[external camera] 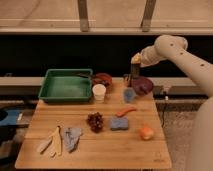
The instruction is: Place eraser in metal cup
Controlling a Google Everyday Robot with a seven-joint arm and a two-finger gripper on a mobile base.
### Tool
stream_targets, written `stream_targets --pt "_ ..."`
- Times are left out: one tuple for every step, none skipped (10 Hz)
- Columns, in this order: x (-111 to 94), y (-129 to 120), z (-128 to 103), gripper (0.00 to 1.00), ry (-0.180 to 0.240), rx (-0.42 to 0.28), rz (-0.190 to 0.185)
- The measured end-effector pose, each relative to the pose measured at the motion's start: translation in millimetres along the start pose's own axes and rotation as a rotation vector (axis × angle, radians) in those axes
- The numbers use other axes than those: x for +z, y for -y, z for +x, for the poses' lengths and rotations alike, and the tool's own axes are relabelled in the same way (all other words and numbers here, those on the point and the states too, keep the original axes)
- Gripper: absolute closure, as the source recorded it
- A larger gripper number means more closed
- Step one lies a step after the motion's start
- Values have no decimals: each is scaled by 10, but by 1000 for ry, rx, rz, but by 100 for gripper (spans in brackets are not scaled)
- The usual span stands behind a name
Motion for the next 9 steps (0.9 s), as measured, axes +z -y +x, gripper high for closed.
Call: stream_targets --pt "52 65 -14 100 7 25 -8" --pt "89 109 -34 100 12 44 -17" --pt "158 151 -51 100 14 62 -36" --pt "225 175 -48 100 13 72 -57" --pt "254 178 -65 100 15 78 -83" --pt "297 176 -75 100 16 79 -117" --pt "327 173 -81 100 15 79 -135" --pt "377 159 -83 100 11 77 -154" --pt "448 116 -84 100 3 71 -171"
